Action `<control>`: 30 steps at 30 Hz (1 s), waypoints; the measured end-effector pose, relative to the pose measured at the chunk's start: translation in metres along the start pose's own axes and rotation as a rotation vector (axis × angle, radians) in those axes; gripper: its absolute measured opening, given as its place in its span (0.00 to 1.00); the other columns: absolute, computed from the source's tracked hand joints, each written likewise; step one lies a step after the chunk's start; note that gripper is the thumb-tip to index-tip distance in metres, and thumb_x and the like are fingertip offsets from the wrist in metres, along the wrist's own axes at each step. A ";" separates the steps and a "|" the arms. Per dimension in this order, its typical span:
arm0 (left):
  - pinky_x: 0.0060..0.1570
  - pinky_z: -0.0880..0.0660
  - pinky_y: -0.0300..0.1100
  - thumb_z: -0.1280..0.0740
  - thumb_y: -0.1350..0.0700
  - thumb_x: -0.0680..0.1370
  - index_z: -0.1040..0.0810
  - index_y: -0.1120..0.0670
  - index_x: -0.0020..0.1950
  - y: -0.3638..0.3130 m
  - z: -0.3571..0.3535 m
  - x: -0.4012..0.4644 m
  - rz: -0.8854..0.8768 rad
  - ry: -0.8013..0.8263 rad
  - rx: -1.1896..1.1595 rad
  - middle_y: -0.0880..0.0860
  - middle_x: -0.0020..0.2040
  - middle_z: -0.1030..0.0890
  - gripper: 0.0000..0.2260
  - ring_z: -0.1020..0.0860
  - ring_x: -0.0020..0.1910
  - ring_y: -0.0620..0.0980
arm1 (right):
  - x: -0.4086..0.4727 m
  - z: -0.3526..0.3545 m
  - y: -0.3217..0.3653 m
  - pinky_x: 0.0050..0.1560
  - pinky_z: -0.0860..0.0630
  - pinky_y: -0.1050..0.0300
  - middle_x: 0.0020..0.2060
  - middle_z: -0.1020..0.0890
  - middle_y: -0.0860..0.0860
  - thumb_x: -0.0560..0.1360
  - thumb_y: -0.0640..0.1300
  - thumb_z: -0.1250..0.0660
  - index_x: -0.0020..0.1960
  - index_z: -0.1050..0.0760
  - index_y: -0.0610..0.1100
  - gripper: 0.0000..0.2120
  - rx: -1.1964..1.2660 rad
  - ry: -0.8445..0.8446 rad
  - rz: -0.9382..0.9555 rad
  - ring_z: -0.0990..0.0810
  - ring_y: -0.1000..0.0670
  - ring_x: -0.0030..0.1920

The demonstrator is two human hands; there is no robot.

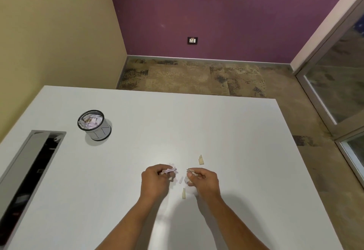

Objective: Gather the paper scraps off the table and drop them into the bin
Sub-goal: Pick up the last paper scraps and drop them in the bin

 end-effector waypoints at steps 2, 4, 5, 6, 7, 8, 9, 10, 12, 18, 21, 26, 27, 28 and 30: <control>0.38 0.27 0.26 0.27 0.66 0.72 0.15 0.46 0.37 0.000 0.022 0.003 0.025 -0.048 -0.062 0.41 0.37 0.15 0.14 0.18 0.40 0.38 | -0.004 -0.017 0.008 0.45 0.19 0.50 0.35 0.14 0.45 0.73 0.33 0.29 0.48 0.17 0.38 0.04 0.052 0.035 0.000 0.16 0.47 0.37; 0.45 0.24 0.32 0.25 0.63 0.72 0.14 0.48 0.40 0.001 0.046 0.008 0.057 -0.095 -0.120 0.43 0.41 0.14 0.09 0.17 0.44 0.41 | -0.007 -0.036 0.013 0.47 0.21 0.49 0.35 0.15 0.44 0.74 0.33 0.29 0.48 0.17 0.37 0.04 0.092 0.070 -0.003 0.17 0.46 0.38; 0.48 0.23 0.36 0.25 0.63 0.72 0.14 0.49 0.42 0.002 0.057 0.011 0.072 -0.116 -0.150 0.44 0.42 0.14 0.08 0.16 0.44 0.42 | -0.008 -0.045 0.016 0.47 0.22 0.48 0.35 0.15 0.44 0.74 0.33 0.29 0.49 0.17 0.37 0.04 0.112 0.088 -0.004 0.18 0.45 0.38; 0.48 0.23 0.37 0.24 0.62 0.71 0.13 0.50 0.43 0.002 0.069 0.014 0.082 -0.139 -0.179 0.44 0.43 0.14 0.07 0.16 0.43 0.42 | -0.009 -0.054 0.018 0.46 0.23 0.49 0.35 0.16 0.43 0.74 0.33 0.30 0.49 0.18 0.36 0.04 0.136 0.105 -0.010 0.19 0.45 0.38; 0.47 0.24 0.37 0.24 0.62 0.71 0.13 0.50 0.43 0.002 0.082 0.017 0.086 -0.162 -0.206 0.44 0.43 0.14 0.07 0.16 0.42 0.41 | -0.009 -0.063 0.020 0.46 0.24 0.49 0.35 0.16 0.43 0.74 0.33 0.30 0.48 0.18 0.37 0.04 0.154 0.121 -0.017 0.20 0.45 0.37; 0.45 0.24 0.35 0.23 0.62 0.71 0.13 0.50 0.43 0.001 0.095 0.021 0.083 -0.188 -0.228 0.43 0.42 0.14 0.07 0.16 0.41 0.40 | -0.010 -0.072 0.022 0.46 0.24 0.50 0.35 0.16 0.43 0.74 0.34 0.30 0.48 0.17 0.37 0.04 0.165 0.136 -0.021 0.20 0.46 0.37; 0.43 0.25 0.32 0.23 0.61 0.70 0.13 0.50 0.43 -0.001 0.108 0.025 0.077 -0.219 -0.244 0.43 0.42 0.14 0.07 0.17 0.40 0.38 | -0.010 -0.081 0.023 0.46 0.24 0.50 0.35 0.16 0.43 0.74 0.34 0.30 0.47 0.17 0.38 0.03 0.168 0.152 -0.022 0.20 0.47 0.36; 0.41 0.25 0.30 0.23 0.61 0.70 0.14 0.50 0.43 -0.003 0.122 0.031 0.074 -0.252 -0.256 0.43 0.41 0.14 0.07 0.17 0.39 0.37 | -0.010 -0.089 0.024 0.47 0.24 0.50 0.36 0.16 0.43 0.74 0.35 0.29 0.47 0.17 0.39 0.03 0.169 0.165 -0.019 0.20 0.47 0.37; 0.40 0.26 0.29 0.23 0.61 0.70 0.14 0.50 0.43 -0.007 0.149 0.042 0.069 -0.314 -0.274 0.44 0.39 0.14 0.07 0.18 0.37 0.36 | -0.010 -0.102 0.025 0.47 0.23 0.48 0.36 0.16 0.43 0.74 0.36 0.29 0.46 0.16 0.40 0.03 0.169 0.186 -0.010 0.19 0.46 0.37; 0.41 0.26 0.29 0.23 0.60 0.70 0.15 0.47 0.41 -0.033 0.224 0.090 0.001 -0.472 -0.171 0.44 0.39 0.16 0.08 0.19 0.39 0.38 | -0.006 -0.130 0.022 0.52 0.21 0.46 0.37 0.16 0.42 0.74 0.35 0.28 0.47 0.17 0.39 0.04 0.199 0.201 -0.017 0.19 0.45 0.39; 0.51 0.26 0.38 0.24 0.59 0.71 0.14 0.52 0.46 -0.043 0.249 0.117 -0.027 -0.507 -0.041 0.51 0.45 0.15 0.05 0.19 0.49 0.48 | -0.005 -0.141 0.020 0.52 0.21 0.47 0.37 0.16 0.40 0.73 0.34 0.29 0.48 0.17 0.36 0.04 0.231 0.200 -0.023 0.18 0.43 0.41; 0.37 0.28 0.27 0.27 0.63 0.74 0.15 0.56 0.45 -0.048 0.269 0.162 -0.026 -0.463 0.306 0.60 0.50 0.18 0.03 0.22 0.39 0.47 | 0.001 -0.159 0.019 0.46 0.19 0.55 0.37 0.15 0.42 0.73 0.34 0.29 0.51 0.18 0.34 0.07 0.234 0.202 -0.035 0.18 0.44 0.40; 0.40 0.25 0.33 0.27 0.62 0.73 0.15 0.56 0.46 -0.049 0.267 0.170 -0.020 -0.430 0.390 0.61 0.52 0.19 0.03 0.21 0.41 0.52 | 0.002 -0.162 0.019 0.44 0.19 0.57 0.37 0.15 0.42 0.73 0.35 0.28 0.51 0.18 0.35 0.07 0.227 0.203 -0.042 0.18 0.44 0.40; 0.44 0.23 0.39 0.26 0.62 0.73 0.15 0.57 0.47 -0.049 0.264 0.177 -0.004 -0.396 0.481 0.62 0.53 0.21 0.04 0.21 0.44 0.58 | 0.003 -0.166 0.019 0.42 0.19 0.58 0.38 0.15 0.42 0.73 0.35 0.28 0.51 0.18 0.35 0.07 0.222 0.203 -0.048 0.18 0.45 0.39; 0.48 0.22 0.48 0.27 0.60 0.73 0.16 0.58 0.50 -0.047 0.256 0.188 0.035 -0.307 0.681 0.63 0.54 0.22 0.07 0.21 0.49 0.64 | 0.004 -0.172 0.018 0.44 0.20 0.56 0.38 0.16 0.42 0.74 0.35 0.29 0.50 0.18 0.36 0.06 0.215 0.207 -0.049 0.18 0.44 0.39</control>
Point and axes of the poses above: each hand's wrist, its own x-axis towards the middle knuckle, its own z-axis out of the back of the hand, y = z × x, the point moved 8 cm from there along x, towards the middle knuckle
